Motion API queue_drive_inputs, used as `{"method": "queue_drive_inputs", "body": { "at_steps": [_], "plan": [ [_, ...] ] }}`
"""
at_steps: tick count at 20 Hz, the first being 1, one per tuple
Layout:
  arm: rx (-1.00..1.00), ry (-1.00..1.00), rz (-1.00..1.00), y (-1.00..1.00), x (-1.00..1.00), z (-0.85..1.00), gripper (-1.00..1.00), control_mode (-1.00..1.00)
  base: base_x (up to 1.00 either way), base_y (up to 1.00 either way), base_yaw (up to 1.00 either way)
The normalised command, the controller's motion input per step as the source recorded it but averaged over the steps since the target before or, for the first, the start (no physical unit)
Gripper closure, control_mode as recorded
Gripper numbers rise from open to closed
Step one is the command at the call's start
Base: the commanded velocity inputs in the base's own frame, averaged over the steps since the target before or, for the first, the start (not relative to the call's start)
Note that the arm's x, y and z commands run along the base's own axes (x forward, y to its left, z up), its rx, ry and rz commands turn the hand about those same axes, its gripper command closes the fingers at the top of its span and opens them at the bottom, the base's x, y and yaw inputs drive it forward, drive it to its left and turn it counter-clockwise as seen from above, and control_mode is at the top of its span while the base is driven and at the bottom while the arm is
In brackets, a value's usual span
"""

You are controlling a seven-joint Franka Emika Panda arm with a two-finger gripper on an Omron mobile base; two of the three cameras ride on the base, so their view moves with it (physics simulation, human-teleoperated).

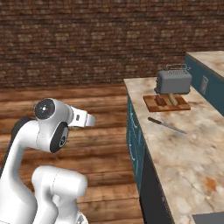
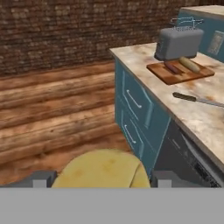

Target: Retrieve the sausage and cheese from the fridge and place them on the cutting board on the counter.

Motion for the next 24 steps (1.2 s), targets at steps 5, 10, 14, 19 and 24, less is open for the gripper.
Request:
{"method": "queue_drive_inputs", "body": {
  "at_steps": [5, 10, 14, 19, 24],
  "plan": [
    [0.00, 0.00, 0.00, 0.00, 0.00, 0.00, 1.00, 1.00, 0.87, 0.29, -0.25],
    [0.00, 0.00, 0.00, 0.00, 0.00, 0.00, 1.00, 1.00, 0.84, 0.30, -0.29],
    [0.00, 0.00, 0.00, 0.00, 0.00, 0.00, 1.00, 1.00, 0.65, 0.32, -0.48],
    [0.00, 0.00, 0.00, 0.00, 0.00, 0.00, 1.00, 1.00, 0.49, 0.28, -0.64],
    [0.00, 0.00, 0.00, 0.00, 0.00, 0.00, 1.00, 1.00, 0.46, 0.28, -0.66]
  ]
}}
